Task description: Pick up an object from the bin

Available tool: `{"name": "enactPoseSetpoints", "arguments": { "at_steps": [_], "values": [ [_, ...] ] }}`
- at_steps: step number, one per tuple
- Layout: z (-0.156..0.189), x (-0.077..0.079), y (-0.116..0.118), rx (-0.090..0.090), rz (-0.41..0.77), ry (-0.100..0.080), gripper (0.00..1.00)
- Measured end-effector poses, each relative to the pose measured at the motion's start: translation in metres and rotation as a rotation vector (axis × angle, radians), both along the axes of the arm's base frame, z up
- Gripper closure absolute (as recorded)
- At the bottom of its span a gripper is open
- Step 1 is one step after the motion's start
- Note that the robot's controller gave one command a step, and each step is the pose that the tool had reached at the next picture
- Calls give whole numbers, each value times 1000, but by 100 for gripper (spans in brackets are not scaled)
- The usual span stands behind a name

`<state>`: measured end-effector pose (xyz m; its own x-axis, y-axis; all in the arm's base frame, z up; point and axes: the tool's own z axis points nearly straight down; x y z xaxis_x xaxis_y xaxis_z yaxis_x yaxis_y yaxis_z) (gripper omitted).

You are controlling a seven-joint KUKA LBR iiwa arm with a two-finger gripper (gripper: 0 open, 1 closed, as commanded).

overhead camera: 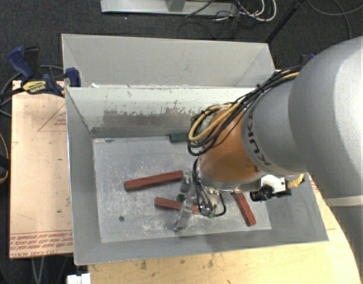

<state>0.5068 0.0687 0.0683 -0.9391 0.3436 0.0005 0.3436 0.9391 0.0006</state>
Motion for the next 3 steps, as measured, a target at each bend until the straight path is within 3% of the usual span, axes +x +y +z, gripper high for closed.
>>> {"name": "enactPoseSetpoints", "arguments": {
  "at_steps": [1, 3],
  "values": [
    [1, 1, 0, 0, 0, -2, 100],
    [104, 4, 1, 0, 5, -6, 100]
  ]
}}
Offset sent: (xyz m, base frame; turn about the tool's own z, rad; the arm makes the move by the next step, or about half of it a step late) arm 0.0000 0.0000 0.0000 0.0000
